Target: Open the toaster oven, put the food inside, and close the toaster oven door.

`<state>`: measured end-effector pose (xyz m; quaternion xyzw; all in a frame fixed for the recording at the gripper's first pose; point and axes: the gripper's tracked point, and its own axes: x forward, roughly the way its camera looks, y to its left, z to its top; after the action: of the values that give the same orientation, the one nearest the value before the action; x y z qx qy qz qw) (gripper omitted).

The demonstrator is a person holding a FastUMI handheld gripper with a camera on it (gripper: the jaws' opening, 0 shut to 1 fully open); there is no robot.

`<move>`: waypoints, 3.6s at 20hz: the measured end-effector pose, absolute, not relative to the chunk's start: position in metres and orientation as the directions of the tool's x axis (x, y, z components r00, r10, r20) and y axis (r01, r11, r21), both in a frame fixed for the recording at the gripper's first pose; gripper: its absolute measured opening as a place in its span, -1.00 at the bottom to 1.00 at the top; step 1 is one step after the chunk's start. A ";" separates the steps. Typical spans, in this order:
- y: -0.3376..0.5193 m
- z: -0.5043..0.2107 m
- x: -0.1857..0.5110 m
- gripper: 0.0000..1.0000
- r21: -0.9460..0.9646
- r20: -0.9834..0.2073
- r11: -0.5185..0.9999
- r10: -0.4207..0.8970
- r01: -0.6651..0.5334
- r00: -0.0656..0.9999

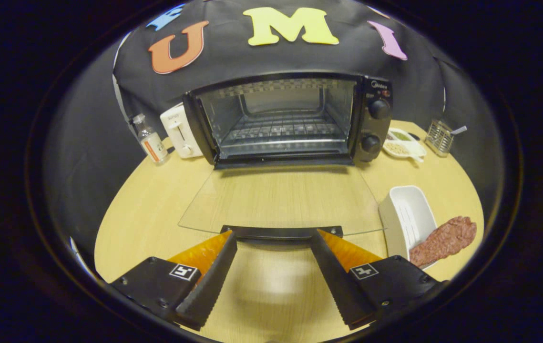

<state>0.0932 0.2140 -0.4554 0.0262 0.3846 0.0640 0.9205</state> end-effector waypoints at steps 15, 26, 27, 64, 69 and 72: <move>0.169 -0.404 0.089 1.00 0.074 -0.662 0.982 0.177 -0.172 0.728; -0.027 -0.365 0.079 1.00 0.093 -0.661 0.990 0.141 -0.106 0.737; -0.038 -0.371 0.076 1.00 0.128 -0.679 0.986 0.169 -0.111 0.715; 0.094 -0.313 0.112 -0.69 0.706 -0.498 0.698 0.612 -0.123 0.614; 0.160 -0.319 0.152 -0.69 0.756 -0.412 0.646 0.593 -0.103 0.692; 0.186 -0.327 0.191 -0.69 0.789 -0.362 0.612 0.533 -0.054 0.765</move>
<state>0.1912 0.1856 -0.3273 0.4047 0.2960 0.1733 0.8477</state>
